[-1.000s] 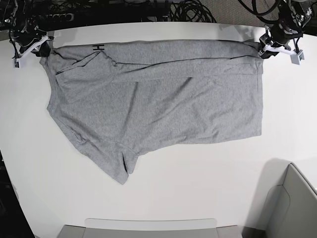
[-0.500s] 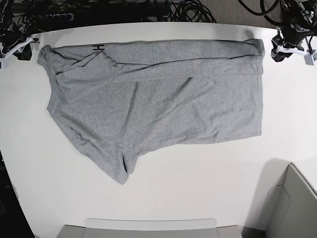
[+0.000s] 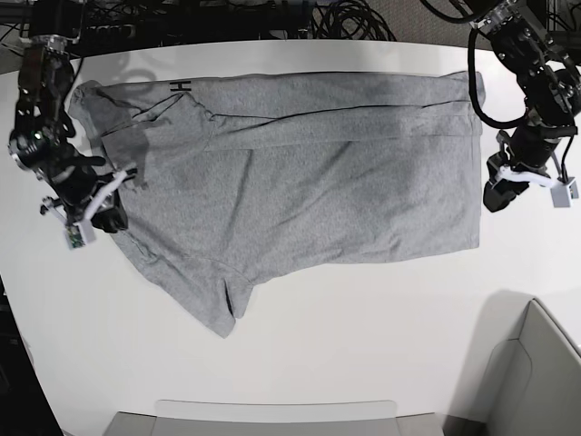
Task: Fold the T-shirt properly
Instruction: 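Release and move both grippers to the hem corners of the shirt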
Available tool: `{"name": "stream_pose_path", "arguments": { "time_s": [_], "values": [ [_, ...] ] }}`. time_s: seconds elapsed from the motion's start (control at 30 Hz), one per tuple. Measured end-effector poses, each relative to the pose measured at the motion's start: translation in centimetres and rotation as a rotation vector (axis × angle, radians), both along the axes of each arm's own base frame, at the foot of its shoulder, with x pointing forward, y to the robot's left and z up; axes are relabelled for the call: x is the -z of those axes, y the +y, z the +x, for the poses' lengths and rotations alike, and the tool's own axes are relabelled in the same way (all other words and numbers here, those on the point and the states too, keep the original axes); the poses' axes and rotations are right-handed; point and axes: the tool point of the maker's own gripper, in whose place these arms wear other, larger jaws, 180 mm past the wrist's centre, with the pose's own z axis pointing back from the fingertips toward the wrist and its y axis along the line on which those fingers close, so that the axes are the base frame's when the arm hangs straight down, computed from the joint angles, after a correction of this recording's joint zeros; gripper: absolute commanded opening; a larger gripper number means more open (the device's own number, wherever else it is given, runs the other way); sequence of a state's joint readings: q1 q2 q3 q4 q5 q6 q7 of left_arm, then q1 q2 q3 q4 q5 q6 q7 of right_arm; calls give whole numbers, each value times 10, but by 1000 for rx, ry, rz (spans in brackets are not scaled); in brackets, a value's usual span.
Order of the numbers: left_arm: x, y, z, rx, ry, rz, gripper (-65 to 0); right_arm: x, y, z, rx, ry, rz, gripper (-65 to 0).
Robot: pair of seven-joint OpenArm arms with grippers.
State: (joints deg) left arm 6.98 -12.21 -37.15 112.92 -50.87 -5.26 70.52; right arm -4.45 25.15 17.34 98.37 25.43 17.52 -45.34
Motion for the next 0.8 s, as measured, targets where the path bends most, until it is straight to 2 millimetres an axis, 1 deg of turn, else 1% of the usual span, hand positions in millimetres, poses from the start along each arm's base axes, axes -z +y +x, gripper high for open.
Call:
{"name": "stream_pose_path", "arguments": {
  "time_s": [0.1,0.2,0.27,0.33,0.4,0.43,0.47,0.5,0.53,0.63,0.67,0.73,0.8],
  "values": [
    [5,-8,3,33,20,2,-520,19,7,28,34,22,-41,-549],
    [-1,-22,15,119,9,28,-520,41,11,50,67,80,-46,-549],
    [-3,-25,17,130,5,34,-520,53,17,64,69,105,-37,-549],
    [-2,-27,17,134,11,33,-520,66,22,86,65,96,0,-549],
    [-6,-27,22,134,-1,32,-520,87,17,98,86,130,21,-549],
    [-10,-26,25,131,-19,35,-520,99,12,98,100,161,29,-549],
    [-12,-26,27,129,-26,35,-520,107,9,101,111,164,48,-550],
    [-11,-27,28,130,-25,28,-520,108,4,106,125,149,72,-550],
    [-9,-27,27,134,-22,16,-520,107,-3,110,134,160,61,-550],
    [11,-21,23,112,37,-6,-520,110,-9,110,148,172,36,-550],
    [14,-20,22,109,46,-11,-520,112,-11,106,168,165,40,-550],
    [14,-19,23,103,39,-18,-520,114,-17,94,175,180,19,-550],
    [16,-17,25,87,31,-28,-520,116,-25,71,161,215,-31,-550]
  ]
}}
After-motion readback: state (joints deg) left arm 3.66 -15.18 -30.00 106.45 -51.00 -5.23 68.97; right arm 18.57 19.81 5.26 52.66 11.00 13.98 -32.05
